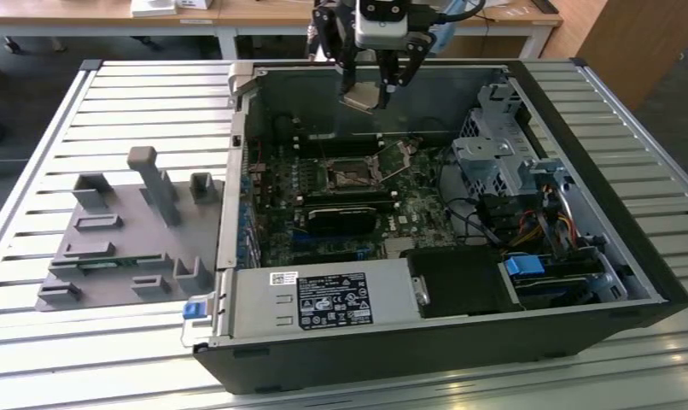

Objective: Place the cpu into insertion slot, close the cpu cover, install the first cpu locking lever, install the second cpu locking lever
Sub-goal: 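Place the cpu into insertion slot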

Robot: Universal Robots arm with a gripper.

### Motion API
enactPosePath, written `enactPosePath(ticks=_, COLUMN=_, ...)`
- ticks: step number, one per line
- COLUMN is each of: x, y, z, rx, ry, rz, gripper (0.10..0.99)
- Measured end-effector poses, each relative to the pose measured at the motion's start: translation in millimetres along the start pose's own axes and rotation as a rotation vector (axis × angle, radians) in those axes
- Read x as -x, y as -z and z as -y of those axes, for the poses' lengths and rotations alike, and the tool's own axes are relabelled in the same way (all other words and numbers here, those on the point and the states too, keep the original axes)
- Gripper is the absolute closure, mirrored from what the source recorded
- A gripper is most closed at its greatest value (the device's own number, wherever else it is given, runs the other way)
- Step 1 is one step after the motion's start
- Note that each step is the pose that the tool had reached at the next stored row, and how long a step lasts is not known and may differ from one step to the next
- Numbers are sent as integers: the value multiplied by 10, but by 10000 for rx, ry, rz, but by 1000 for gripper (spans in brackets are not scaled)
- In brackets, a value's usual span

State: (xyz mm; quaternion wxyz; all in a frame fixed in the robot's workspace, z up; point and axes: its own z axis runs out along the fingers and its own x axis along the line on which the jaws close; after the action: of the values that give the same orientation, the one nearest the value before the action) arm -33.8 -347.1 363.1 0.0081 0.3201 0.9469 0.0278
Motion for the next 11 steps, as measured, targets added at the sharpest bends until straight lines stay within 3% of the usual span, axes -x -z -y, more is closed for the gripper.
enactPosePath(ticks=11, x=0, y=-2, z=0, rx=-16, ry=-607, rz=48, gripper=549)
